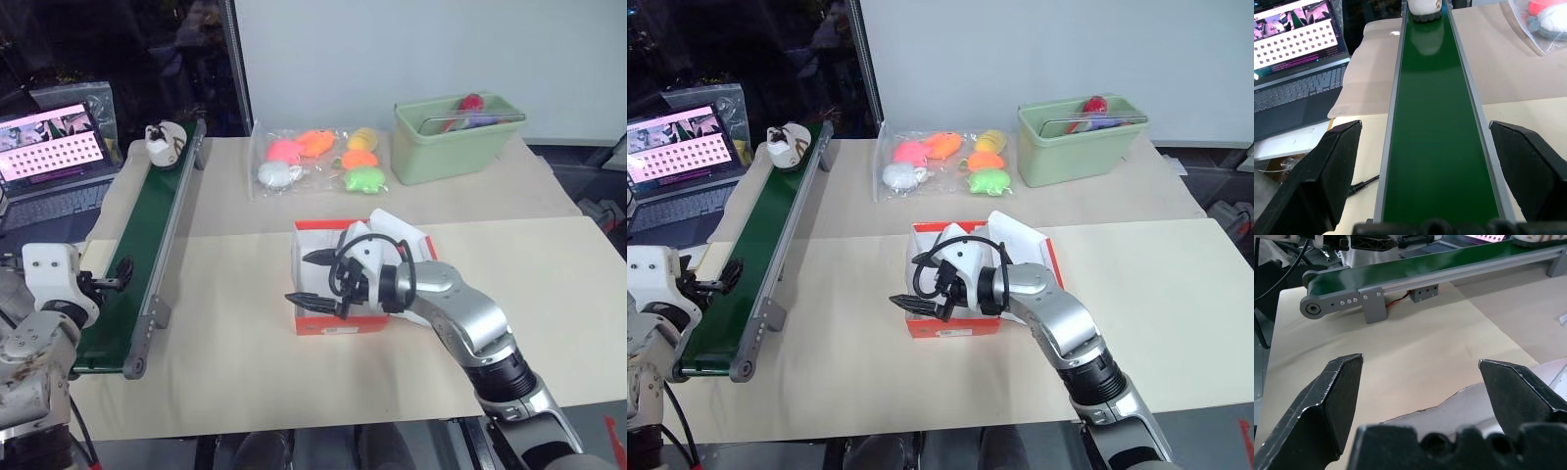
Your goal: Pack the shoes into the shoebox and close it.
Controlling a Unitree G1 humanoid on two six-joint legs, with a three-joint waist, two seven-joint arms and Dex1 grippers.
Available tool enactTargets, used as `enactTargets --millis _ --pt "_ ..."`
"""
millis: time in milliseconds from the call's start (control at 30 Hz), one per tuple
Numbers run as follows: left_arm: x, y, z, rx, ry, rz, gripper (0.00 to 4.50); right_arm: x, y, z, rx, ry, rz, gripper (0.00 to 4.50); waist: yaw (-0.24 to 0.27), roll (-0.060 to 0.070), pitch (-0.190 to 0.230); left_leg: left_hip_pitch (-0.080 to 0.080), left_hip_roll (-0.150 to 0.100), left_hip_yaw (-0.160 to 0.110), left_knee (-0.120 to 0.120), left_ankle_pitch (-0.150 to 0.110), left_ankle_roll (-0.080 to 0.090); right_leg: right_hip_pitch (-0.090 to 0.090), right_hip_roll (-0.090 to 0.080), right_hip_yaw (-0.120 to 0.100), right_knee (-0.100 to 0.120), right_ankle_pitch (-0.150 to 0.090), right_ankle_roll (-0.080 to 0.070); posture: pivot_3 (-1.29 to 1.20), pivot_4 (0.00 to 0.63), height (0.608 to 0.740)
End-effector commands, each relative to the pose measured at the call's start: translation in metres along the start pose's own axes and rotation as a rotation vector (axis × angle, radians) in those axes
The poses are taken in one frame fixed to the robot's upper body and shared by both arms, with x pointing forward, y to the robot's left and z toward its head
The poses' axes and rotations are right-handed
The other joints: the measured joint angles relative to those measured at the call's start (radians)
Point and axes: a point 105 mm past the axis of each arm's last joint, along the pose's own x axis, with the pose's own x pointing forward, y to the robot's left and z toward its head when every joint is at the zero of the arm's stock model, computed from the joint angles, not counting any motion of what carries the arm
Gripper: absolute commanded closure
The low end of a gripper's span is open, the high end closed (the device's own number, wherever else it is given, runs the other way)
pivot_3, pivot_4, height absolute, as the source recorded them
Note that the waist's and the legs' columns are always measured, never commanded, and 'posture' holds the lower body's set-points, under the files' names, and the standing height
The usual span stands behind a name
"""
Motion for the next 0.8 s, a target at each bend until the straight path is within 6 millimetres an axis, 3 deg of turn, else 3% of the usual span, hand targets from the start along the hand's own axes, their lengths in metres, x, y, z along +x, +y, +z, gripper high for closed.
enactTargets --millis 33,433,800 --pt "0.001 -0.002 -0.008 0.011 0.016 0.007 0.00 -0.005 -0.001 0.011 -0.031 -0.036 -0.023 0.05 0.000 0.000 0.000 0.000 0.000 0.000 0.000 0.000 0.000 0.000 0.000 0.000 0.000 0.000 0.000 0.00 0.150 0.740" --pt "0.007 0.002 -0.022 0.014 0.066 0.028 0.00 -0.012 -0.005 0.012 -0.027 -0.043 -0.063 0.05 -0.002 0.000 0.000 0.002 0.011 0.004 0.000 -0.003 -0.004 0.000 0.011 0.002 -0.002 0.002 -0.003 0.00 0.150 0.740" --pt "0.019 0.018 0.001 0.041 0.025 0.071 0.00 -0.013 -0.006 0.014 -0.023 -0.052 -0.072 0.05 -0.003 0.000 0.000 0.002 0.011 0.005 0.000 -0.004 -0.004 -0.001 0.011 0.003 -0.002 0.002 -0.003 0.00 0.150 0.740"
